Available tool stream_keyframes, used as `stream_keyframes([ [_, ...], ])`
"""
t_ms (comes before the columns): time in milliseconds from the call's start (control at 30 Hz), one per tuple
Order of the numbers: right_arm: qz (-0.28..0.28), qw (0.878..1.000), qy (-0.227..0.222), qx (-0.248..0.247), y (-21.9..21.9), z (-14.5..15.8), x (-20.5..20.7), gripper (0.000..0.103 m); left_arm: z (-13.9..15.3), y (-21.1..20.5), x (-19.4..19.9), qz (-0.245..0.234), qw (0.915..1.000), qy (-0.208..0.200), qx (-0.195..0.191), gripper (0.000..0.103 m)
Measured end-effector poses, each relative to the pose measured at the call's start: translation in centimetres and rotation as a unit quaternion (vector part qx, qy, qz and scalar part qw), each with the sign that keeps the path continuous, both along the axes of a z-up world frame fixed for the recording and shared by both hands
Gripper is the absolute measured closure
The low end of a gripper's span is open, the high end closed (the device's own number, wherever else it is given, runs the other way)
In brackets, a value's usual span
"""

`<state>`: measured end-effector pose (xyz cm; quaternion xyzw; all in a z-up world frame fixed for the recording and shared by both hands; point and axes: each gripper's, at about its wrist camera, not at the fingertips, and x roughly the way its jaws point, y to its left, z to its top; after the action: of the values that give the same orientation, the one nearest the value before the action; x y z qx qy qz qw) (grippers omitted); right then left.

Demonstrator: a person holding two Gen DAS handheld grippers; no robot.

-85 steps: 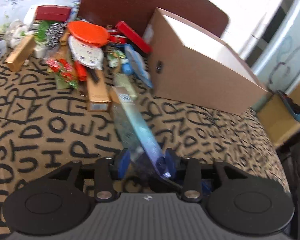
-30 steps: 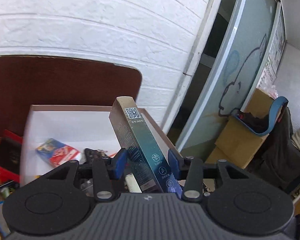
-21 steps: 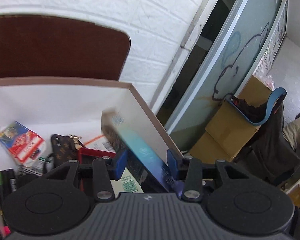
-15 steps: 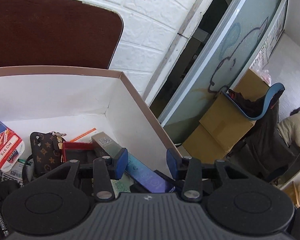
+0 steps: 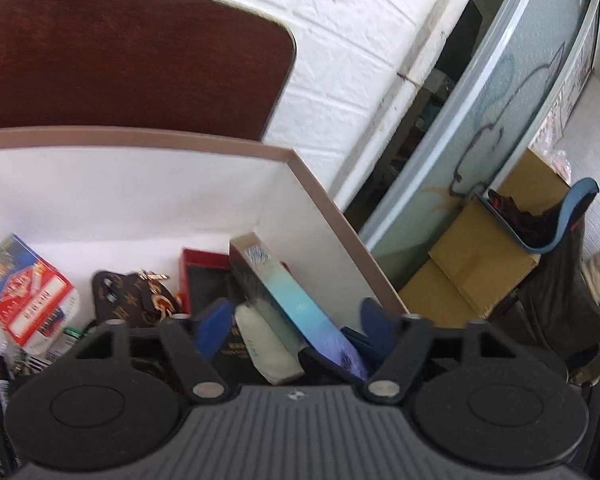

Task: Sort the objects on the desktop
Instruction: 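Lower the blue cosmetic box into the box and open the left tool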

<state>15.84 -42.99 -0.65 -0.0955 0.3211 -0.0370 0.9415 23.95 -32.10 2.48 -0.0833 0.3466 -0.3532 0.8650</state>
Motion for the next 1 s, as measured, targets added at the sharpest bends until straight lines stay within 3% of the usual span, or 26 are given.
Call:
stream_keyframes([
  [33,0.001,1.0,-0.001,0.009,-0.1,0.1,-0.1,0.08,0.2,0.2,-0.1,-0.001,1.0,-0.003,-0.001,0.016],
  [67,0.0,1.0,0.0,0.013,-0.2,0.1,-0.2,0.072,0.4,0.4,-0.2,-0.004,1.0,-0.005,-0.002,0.014],
  [100,0.0,1.0,-0.003,0.014,-0.2,0.1,-0.4,0.053,0.6,0.6,-0.4,-0.006,1.0,-0.005,-0.003,0.01],
  [433,0.013,1.0,-0.011,-0.003,1.4,0.4,-2.6,0.036,1.3,1.7,-2.6,-0.012,0.9995,-0.025,0.013,0.006],
  [500,0.014,1.0,-0.017,-0.005,1.8,0.6,-3.3,0.019,1.4,1.9,-3.1,-0.01,0.9994,-0.028,0.017,0.006],
  [533,0.014,1.0,-0.023,-0.006,1.9,0.8,-3.6,0.017,1.5,2.0,-3.3,-0.009,0.9994,-0.029,0.017,0.006],
  [733,0.022,0.999,-0.03,-0.012,2.9,1.8,-5.7,0.016,2.2,3.2,-4.8,0.002,0.9992,-0.039,0.014,0.006],
  [1000,0.031,0.999,-0.041,-0.007,4.2,2.9,-8.8,0.013,3.4,4.6,-8.2,0.024,0.9948,-0.092,0.037,0.006],
])
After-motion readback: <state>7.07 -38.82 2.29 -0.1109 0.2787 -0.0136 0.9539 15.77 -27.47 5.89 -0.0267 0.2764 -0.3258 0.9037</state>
